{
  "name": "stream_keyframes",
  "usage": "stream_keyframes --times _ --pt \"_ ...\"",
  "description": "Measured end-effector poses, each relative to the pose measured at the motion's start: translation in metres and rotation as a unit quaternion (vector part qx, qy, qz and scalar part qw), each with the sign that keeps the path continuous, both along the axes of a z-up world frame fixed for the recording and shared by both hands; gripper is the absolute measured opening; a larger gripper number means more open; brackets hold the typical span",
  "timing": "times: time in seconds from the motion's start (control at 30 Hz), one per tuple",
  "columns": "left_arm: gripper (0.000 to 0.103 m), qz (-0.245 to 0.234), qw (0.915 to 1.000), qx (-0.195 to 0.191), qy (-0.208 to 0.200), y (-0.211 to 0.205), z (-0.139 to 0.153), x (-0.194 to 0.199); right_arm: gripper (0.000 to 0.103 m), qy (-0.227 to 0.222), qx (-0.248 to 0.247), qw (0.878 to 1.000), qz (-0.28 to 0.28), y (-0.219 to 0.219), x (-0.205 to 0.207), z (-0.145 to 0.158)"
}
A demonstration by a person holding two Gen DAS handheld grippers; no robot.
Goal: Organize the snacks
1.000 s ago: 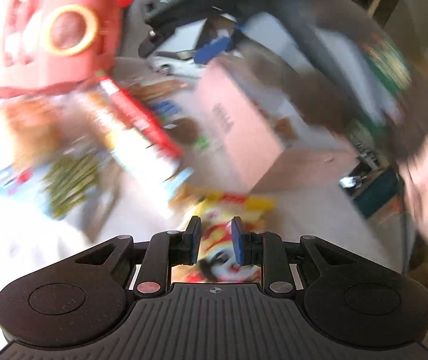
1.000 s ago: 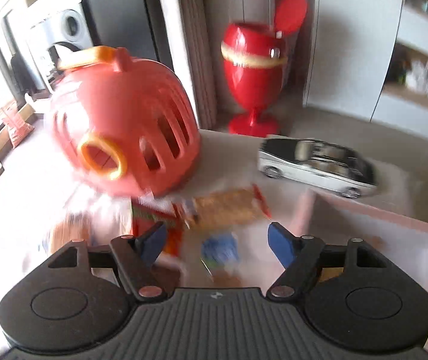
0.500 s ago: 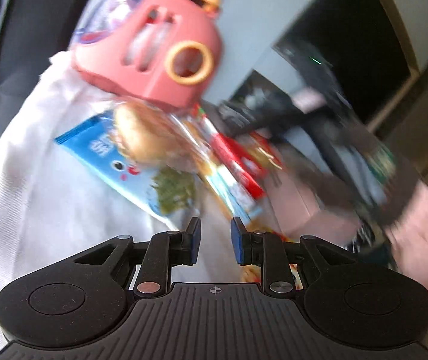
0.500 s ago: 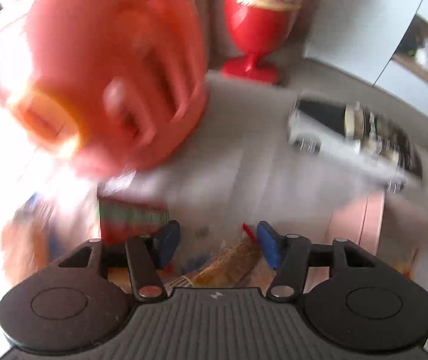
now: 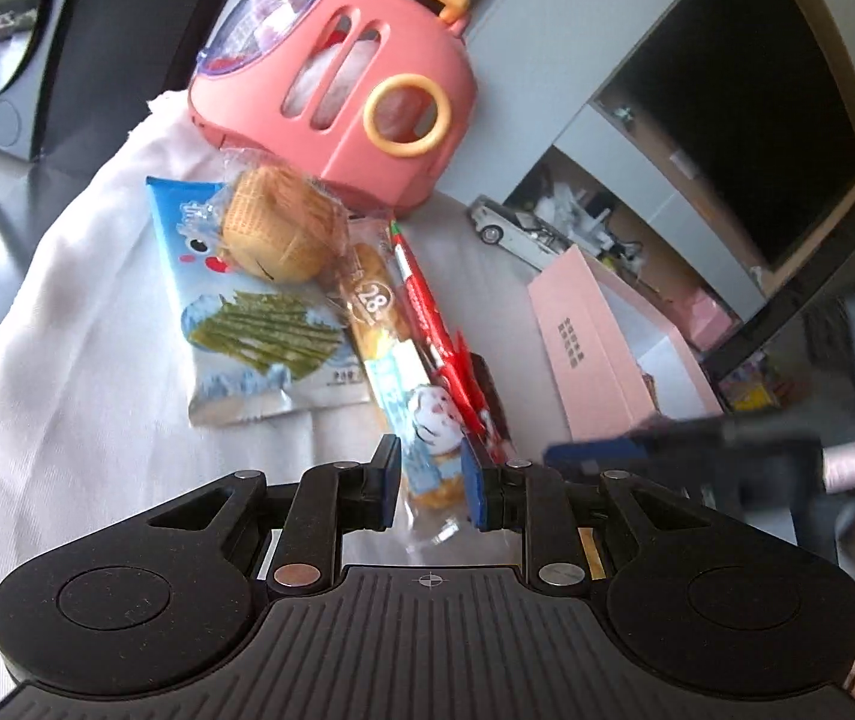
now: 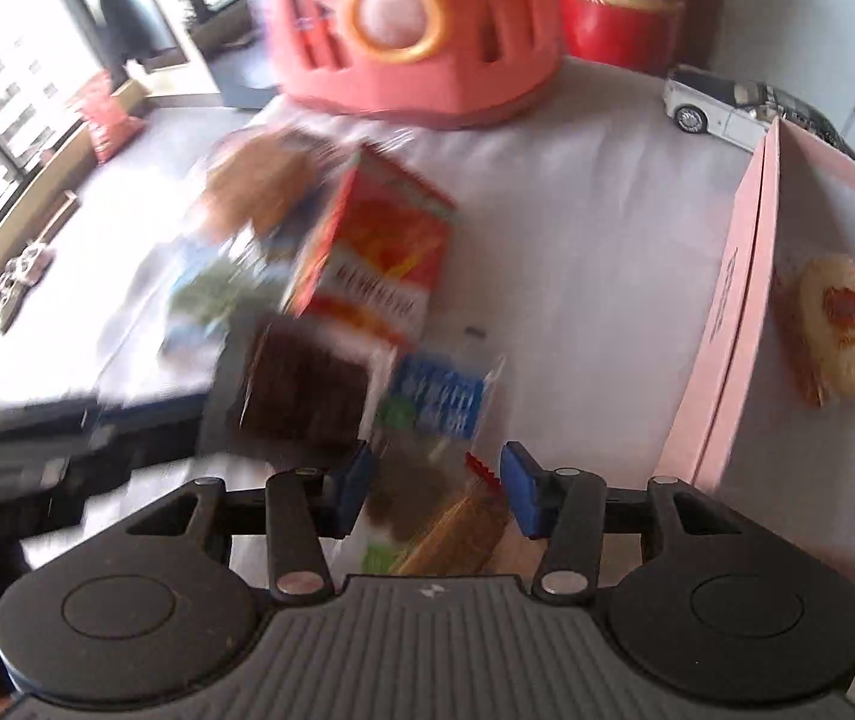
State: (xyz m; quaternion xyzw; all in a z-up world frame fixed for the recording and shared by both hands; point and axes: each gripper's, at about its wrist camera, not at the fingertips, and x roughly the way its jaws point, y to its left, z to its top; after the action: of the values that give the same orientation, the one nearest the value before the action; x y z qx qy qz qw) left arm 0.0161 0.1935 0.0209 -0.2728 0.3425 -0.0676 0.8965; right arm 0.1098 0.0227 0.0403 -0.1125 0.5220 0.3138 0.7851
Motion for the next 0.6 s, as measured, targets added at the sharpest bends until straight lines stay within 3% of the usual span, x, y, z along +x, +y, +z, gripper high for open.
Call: stream_keyframes --times 0.03,0.1,0.2,0.43,0.5,0.6 --pt "0.025 -0.001 1.0 0.003 0.0 -0.001 0.0 -0.005 0.05 -0.012 0.002 1.0 0.009 -0.005 -0.012 0.002" --pt "0.025 -0.012 0.9998 0.013 0.005 -0.007 0.004 -0.017 0.062 -0.039 -0.002 0.999 0.024 -0.016 -0.032 0.002" --pt "0.025 -0.032 0.9988 0.029 0.025 -0.019 0.002 -0.028 0.067 -0.073 -0.014 0.997 0.03 -0.036 -0.049 -0.004" --pt "0.025 -0.081 0.9944 0.049 0.048 -0.051 -0.004 -0.041 0.072 -0.149 -0.054 0.987 -0.013 -0.094 -0.075 -0.014" --pt "0.029 -0.096 0.9924 0.056 0.053 -0.065 -0.004 -0.037 0.074 -0.17 -0.074 0.982 -0.031 -0.105 -0.078 -0.02" --pt "0.03 -0.122 0.9894 0.057 0.055 -0.082 -0.005 -0.032 0.079 -0.173 -0.053 0.981 -0.062 -0.126 -0.079 -0.023"
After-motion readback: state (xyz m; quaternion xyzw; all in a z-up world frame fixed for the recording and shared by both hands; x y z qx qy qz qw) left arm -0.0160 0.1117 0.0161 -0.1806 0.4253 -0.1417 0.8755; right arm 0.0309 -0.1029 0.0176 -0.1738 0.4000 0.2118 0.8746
